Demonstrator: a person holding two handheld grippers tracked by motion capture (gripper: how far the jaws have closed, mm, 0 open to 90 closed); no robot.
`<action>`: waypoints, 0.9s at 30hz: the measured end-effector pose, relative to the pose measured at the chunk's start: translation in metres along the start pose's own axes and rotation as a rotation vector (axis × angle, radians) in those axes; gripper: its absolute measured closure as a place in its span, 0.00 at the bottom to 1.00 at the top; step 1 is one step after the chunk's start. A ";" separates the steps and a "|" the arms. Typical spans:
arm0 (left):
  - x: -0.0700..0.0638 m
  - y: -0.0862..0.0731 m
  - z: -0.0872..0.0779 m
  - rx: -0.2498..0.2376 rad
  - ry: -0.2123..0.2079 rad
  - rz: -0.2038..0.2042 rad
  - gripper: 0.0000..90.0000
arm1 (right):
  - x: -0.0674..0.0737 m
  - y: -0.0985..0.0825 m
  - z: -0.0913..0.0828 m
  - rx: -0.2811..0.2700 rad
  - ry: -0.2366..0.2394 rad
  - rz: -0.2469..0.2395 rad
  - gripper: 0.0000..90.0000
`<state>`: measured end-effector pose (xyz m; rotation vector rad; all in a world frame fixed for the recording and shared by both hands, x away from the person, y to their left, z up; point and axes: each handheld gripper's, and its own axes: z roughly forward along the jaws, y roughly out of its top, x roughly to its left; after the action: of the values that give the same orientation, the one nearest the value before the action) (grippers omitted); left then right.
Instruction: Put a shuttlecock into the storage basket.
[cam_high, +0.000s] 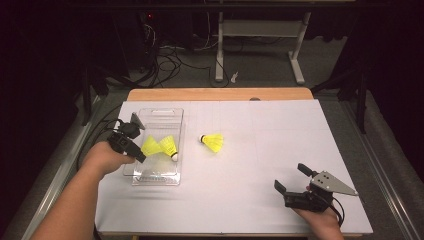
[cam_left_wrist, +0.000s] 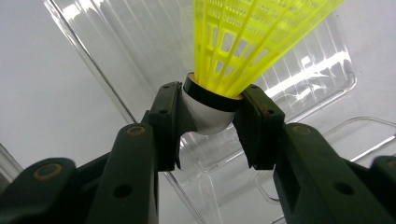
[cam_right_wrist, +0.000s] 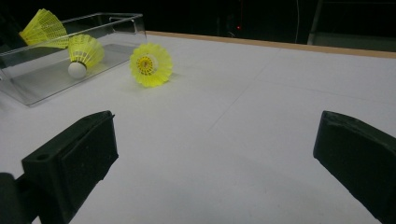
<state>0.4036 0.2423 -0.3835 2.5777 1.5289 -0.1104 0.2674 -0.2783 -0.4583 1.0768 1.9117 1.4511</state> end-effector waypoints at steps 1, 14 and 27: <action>0.000 0.001 0.001 0.004 0.002 0.002 0.70 | 0.000 0.000 0.000 0.000 0.000 0.000 0.00; -0.001 0.009 0.010 0.024 0.020 -0.003 0.70 | 0.000 0.000 0.000 0.001 0.003 -0.001 0.00; -0.006 0.015 0.019 0.045 0.047 0.006 0.70 | 0.000 0.000 0.000 0.000 0.005 -0.001 0.00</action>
<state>0.4142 0.2272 -0.4004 2.6380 1.5516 -0.0851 0.2675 -0.2786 -0.4584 1.0733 1.9157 1.4552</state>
